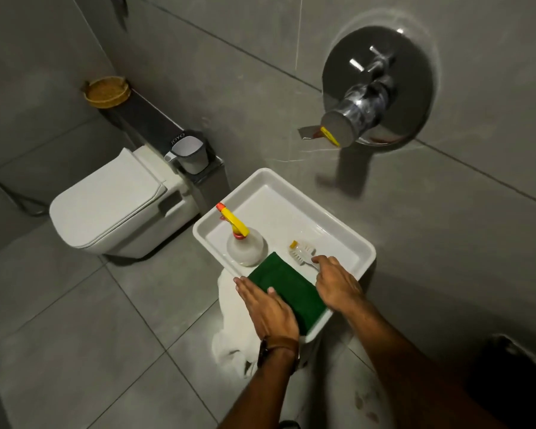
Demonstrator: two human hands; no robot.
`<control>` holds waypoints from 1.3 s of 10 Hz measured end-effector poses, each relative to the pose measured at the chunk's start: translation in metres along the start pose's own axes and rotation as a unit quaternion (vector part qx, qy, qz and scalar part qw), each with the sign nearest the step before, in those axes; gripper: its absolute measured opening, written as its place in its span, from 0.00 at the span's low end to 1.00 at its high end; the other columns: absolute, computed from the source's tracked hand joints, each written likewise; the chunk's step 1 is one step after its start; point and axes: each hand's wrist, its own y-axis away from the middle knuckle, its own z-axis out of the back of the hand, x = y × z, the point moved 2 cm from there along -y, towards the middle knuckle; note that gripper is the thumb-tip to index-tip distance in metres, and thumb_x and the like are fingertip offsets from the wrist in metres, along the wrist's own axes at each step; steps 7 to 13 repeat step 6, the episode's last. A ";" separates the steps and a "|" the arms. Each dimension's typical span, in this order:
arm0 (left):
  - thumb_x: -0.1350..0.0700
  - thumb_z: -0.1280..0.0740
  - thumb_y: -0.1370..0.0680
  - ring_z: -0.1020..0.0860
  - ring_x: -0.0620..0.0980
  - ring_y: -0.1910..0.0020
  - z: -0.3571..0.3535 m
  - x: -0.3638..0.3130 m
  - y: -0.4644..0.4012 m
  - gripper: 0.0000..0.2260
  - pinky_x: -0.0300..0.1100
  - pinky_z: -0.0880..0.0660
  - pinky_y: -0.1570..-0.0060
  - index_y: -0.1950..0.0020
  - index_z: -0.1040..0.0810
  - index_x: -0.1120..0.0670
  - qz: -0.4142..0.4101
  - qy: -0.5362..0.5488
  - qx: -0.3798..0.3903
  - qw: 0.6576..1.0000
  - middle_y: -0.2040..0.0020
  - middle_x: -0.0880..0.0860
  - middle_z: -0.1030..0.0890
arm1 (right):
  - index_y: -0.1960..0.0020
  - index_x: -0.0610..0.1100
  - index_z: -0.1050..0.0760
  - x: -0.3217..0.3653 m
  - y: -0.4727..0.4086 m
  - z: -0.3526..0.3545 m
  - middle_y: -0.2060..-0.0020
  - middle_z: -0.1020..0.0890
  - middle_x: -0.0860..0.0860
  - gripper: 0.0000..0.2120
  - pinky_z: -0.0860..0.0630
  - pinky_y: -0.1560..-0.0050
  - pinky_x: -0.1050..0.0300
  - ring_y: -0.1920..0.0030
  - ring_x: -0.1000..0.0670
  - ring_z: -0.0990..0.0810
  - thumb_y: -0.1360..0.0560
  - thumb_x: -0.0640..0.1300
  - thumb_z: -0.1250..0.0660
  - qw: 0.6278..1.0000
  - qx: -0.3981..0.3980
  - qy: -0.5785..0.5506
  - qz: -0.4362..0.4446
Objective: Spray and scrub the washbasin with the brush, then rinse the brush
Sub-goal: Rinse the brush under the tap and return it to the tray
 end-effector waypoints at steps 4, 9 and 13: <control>0.76 0.43 0.32 0.59 0.59 0.20 -0.010 0.008 -0.004 0.42 0.45 0.56 0.22 0.21 0.59 0.66 -0.016 -0.083 0.026 0.996 0.20 0.63 0.61 | 0.24 0.52 0.32 -0.013 -0.003 -0.003 0.24 0.32 0.51 0.31 0.19 0.44 0.45 0.35 0.41 0.26 0.24 0.35 0.33 0.994 -0.082 0.069 -0.008; 0.75 0.45 0.27 0.55 0.61 0.19 0.012 -0.023 0.026 0.35 0.47 0.54 0.21 0.22 0.55 0.66 -0.027 -0.057 0.039 0.997 0.19 0.64 0.55 | 0.32 0.47 0.23 -0.033 0.072 0.032 0.37 0.18 0.46 0.20 0.21 0.38 0.47 0.38 0.43 0.19 0.23 0.40 0.33 0.980 -0.147 -0.126 -0.045; 0.75 0.45 0.27 0.55 0.61 0.19 0.012 -0.023 0.026 0.35 0.47 0.54 0.21 0.22 0.55 0.66 -0.027 -0.057 0.039 0.997 0.19 0.64 0.55 | 0.32 0.47 0.23 -0.033 0.072 0.032 0.37 0.18 0.46 0.20 0.21 0.38 0.47 0.38 0.43 0.19 0.23 0.40 0.33 0.980 -0.147 -0.126 -0.045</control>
